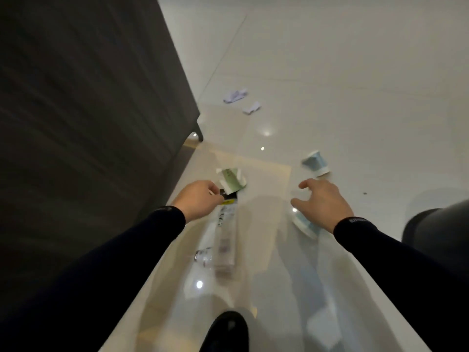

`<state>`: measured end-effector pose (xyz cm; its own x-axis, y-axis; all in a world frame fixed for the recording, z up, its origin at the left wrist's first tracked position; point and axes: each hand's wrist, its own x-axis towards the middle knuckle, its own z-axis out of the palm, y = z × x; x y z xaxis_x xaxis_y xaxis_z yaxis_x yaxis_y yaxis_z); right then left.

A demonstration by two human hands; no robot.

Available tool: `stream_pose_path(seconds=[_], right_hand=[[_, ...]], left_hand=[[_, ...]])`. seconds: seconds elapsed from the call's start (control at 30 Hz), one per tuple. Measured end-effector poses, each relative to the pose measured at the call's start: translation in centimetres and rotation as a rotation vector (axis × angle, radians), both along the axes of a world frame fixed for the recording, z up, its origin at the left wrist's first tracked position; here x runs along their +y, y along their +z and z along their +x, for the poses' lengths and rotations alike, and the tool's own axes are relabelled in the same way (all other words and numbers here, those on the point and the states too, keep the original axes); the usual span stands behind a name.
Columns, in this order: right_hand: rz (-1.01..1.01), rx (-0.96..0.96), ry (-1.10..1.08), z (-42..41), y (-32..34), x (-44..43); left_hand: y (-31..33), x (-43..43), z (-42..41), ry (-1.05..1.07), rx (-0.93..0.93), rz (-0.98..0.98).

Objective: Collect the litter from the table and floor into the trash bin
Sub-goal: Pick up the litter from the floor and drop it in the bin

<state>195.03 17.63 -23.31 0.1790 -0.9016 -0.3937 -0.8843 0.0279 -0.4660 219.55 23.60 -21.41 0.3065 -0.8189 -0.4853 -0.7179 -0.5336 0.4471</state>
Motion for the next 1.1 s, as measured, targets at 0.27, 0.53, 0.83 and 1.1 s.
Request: stream_pose_path(seconds=[0.27, 0.53, 0.83, 1.1], right_hand=[[0.144, 0.180, 0.014, -0.1, -6.6, 2.2], [-0.054, 0.102, -0.079, 0.0, -6.4, 0.8], [-0.145, -0.056, -0.106, -0.7, -3.5, -5.4], [0.233, -0.001, 0.015, -0.3, -5.2, -10.8]], left_hand=[[-8.4, 4.6, -3.0, -0.234, -0.220, 0.327], [-7.0, 2.0, -2.3, -0.066, -0.031, -0.074], [-3.3, -5.7, -0.5, -0.142, 0.161, -0.222], [-7.9, -13.3, 0.3, -0.296, -0.052, 0.079]])
